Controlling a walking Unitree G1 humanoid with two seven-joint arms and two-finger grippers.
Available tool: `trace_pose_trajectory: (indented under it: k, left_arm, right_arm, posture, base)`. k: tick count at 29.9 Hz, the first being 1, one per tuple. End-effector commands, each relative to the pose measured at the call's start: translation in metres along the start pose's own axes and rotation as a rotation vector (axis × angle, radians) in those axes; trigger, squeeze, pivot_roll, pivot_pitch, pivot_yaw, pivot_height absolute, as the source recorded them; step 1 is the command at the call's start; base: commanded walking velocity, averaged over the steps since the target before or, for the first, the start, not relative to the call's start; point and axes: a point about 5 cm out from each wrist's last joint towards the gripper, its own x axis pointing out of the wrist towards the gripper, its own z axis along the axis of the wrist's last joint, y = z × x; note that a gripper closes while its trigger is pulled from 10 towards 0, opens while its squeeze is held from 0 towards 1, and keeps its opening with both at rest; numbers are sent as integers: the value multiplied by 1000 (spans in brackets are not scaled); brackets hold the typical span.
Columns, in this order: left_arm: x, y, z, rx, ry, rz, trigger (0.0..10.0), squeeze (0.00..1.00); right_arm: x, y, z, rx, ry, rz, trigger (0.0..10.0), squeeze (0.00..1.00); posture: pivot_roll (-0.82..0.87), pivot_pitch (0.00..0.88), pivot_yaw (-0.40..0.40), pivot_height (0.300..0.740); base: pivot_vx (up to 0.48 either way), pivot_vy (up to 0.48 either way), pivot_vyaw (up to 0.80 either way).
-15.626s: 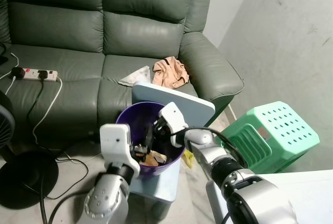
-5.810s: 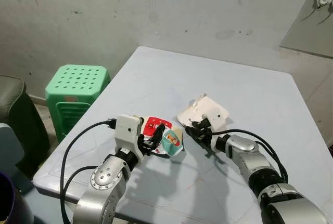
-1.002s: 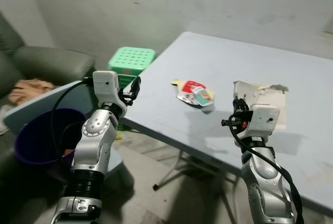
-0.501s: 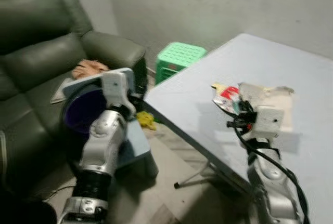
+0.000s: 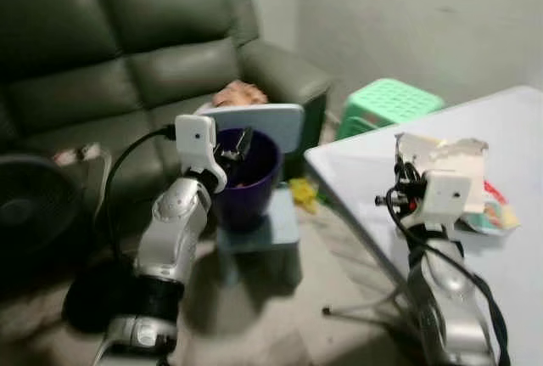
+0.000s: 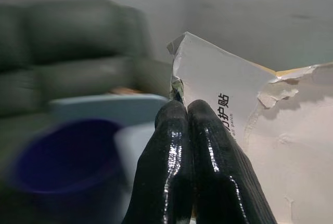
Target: Picking trash to rubbish bin
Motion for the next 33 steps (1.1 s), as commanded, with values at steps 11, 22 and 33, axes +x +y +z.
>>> trace_pose_trajectory:
  k: [11, 22, 33]
  left_arm:
    - [-1, -9, 3, 18, -18, -24, 10000, 0]
    - [-4, -13, 2, 32, -27, -40, 10000, 0]
    - [-6, -14, 0, 7, -17, -67, 10000, 0]
  right_arm:
    - [-1, -9, 3, -20, 0, -13, 10000, 0]
    - [-1, -6, 4, -1, -14, 14, 10000, 0]
    - [-3, -5, 5, 36, -17, 39, 10000, 0]
  posture:
    - [-38, 0, 8, 740]
    - [-33, 0, 4, 740]
    - [-35, 0, 3, 740]
  base:
    - [0, 0, 800]
    - [0, 0, 664]
    - [0, 0, 0]
